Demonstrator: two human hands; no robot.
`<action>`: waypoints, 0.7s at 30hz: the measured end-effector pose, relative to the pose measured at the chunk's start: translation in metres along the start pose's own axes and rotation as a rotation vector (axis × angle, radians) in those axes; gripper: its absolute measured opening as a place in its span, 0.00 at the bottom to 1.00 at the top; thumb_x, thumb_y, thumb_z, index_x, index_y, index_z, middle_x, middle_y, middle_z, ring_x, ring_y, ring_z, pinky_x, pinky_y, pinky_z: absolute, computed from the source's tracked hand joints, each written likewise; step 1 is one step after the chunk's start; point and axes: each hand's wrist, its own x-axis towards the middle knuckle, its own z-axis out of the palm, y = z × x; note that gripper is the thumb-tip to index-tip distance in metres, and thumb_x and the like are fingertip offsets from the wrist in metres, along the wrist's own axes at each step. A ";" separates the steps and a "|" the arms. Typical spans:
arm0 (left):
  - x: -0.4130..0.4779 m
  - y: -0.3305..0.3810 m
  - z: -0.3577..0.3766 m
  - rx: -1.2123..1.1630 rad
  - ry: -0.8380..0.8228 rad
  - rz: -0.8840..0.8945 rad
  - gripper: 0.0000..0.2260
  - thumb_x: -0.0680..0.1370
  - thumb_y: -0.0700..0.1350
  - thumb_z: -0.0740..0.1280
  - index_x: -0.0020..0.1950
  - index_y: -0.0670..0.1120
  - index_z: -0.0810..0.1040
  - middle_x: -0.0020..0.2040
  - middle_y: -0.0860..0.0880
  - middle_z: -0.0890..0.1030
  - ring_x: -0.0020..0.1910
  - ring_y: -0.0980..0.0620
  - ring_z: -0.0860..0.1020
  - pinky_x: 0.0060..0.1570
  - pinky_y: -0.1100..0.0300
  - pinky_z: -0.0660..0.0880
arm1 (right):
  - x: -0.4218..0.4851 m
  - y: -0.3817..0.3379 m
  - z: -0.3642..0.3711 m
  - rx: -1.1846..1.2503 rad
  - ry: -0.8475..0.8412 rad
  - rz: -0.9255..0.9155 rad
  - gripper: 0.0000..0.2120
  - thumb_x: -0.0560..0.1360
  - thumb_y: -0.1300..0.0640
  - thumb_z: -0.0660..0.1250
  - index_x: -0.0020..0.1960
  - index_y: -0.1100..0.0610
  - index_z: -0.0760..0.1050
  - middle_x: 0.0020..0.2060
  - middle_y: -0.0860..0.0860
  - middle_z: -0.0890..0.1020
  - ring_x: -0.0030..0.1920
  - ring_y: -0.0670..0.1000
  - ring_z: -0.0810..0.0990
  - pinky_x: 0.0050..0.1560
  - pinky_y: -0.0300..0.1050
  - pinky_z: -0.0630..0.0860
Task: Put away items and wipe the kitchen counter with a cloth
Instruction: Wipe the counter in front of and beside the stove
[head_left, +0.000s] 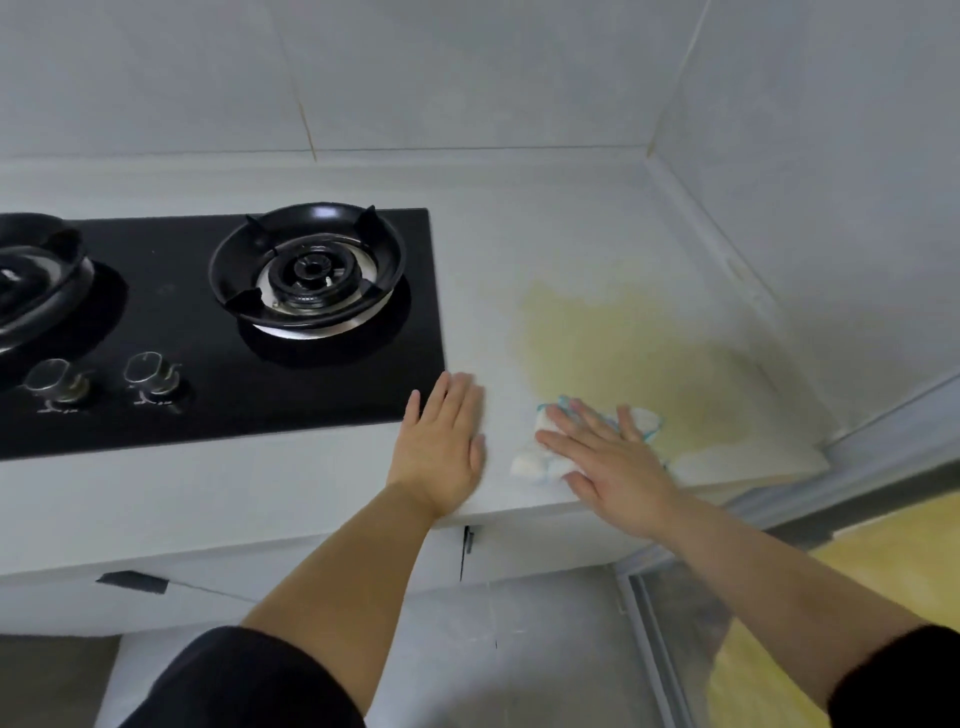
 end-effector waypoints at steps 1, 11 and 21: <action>0.011 0.000 -0.003 0.013 0.008 -0.009 0.33 0.75 0.55 0.35 0.79 0.46 0.49 0.79 0.48 0.49 0.77 0.47 0.43 0.73 0.47 0.42 | -0.003 0.004 -0.002 -0.044 0.002 0.023 0.25 0.73 0.46 0.52 0.69 0.42 0.64 0.74 0.46 0.61 0.75 0.54 0.58 0.65 0.69 0.59; 0.124 -0.012 -0.015 0.105 -0.033 -0.094 0.27 0.82 0.53 0.44 0.78 0.43 0.45 0.79 0.45 0.48 0.77 0.45 0.43 0.74 0.48 0.43 | 0.045 0.017 -0.048 0.792 0.470 0.378 0.14 0.79 0.60 0.60 0.63 0.59 0.74 0.43 0.38 0.78 0.40 0.36 0.74 0.43 0.21 0.66; 0.184 -0.026 -0.010 0.088 -0.038 -0.051 0.17 0.78 0.49 0.52 0.62 0.41 0.66 0.61 0.45 0.69 0.61 0.47 0.66 0.54 0.56 0.70 | 0.247 0.132 -0.064 0.501 0.158 0.358 0.21 0.81 0.56 0.57 0.73 0.57 0.64 0.70 0.60 0.68 0.70 0.58 0.67 0.66 0.45 0.61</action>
